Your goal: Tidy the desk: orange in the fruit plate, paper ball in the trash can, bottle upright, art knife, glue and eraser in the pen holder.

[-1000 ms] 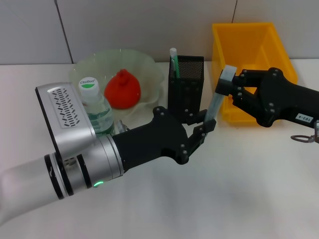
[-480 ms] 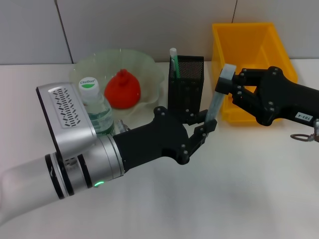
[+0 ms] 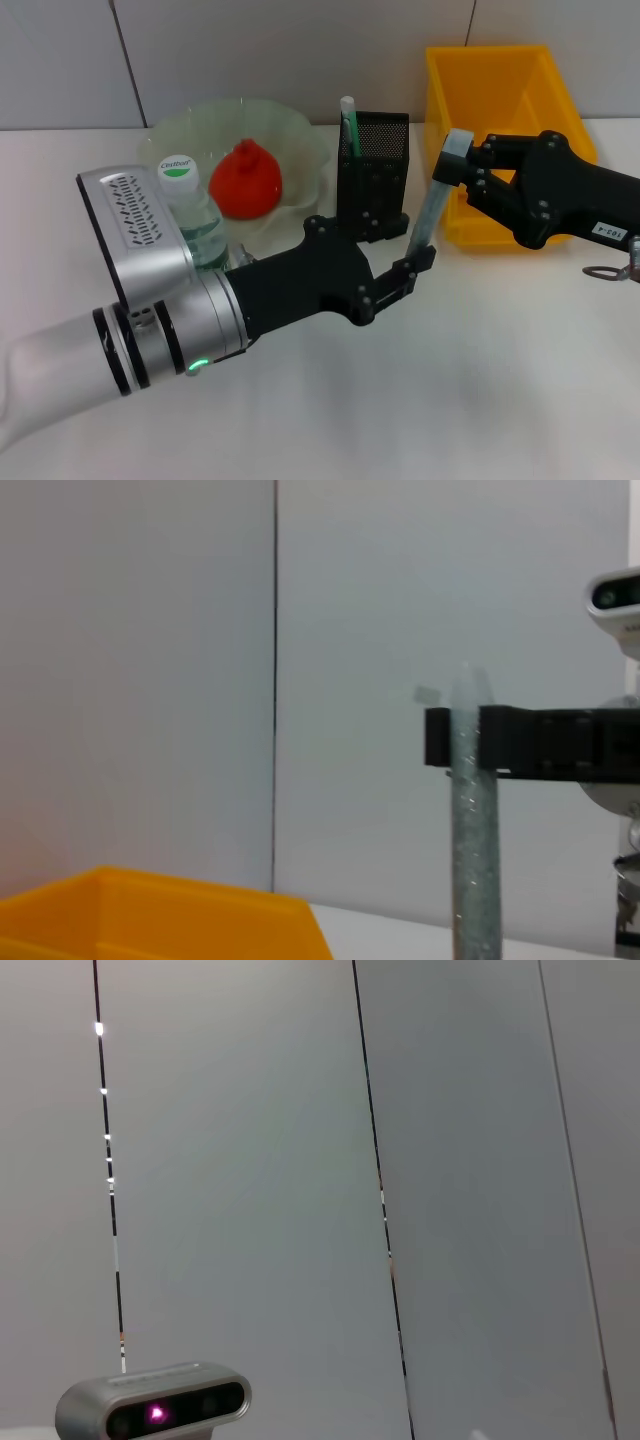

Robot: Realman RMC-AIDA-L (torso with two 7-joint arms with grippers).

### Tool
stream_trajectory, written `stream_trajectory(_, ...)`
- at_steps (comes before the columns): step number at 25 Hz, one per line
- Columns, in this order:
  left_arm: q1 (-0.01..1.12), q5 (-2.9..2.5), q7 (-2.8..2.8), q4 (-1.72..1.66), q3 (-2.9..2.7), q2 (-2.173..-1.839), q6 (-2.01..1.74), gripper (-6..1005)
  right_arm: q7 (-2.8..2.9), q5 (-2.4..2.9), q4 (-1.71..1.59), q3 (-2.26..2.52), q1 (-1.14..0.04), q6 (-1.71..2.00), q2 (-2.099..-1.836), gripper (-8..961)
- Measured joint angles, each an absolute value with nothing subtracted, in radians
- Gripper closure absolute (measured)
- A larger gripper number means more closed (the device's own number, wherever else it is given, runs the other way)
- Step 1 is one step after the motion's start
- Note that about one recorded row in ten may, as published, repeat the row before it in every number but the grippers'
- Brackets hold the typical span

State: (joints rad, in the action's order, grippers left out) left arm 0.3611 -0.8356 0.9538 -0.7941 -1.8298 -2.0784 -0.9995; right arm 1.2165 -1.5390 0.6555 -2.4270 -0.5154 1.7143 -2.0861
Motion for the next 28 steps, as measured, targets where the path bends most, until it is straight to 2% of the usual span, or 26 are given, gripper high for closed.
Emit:
stream_trajectory(3,0.359,-0.826,0.95,-0.793,-1.826,-2.077,-1.0,649,1.216,-1.539,0.656,-2.427,-0.515,1.712,-2.086,807)
stream_trajectory(10,0.359,-0.825,0.948,-0.773,-1.816,-2.075,-0.996,415,1.216,-1.539,0.661,-2.428,-0.515,1.702,-2.086,807)
stream_trajectory(15,0.355,-0.824,0.947,-0.771,-1.813,-2.074,-0.999,185,1.216,-1.539,0.669,-2.434,-0.515,1.684,-2.084,807)
stream_trajectory(28,0.342,-0.827,0.946,-0.768,-1.82,-2.072,-1.0,184,1.211,-1.545,0.705,-2.434,-0.556,1.548,-2.081,806)
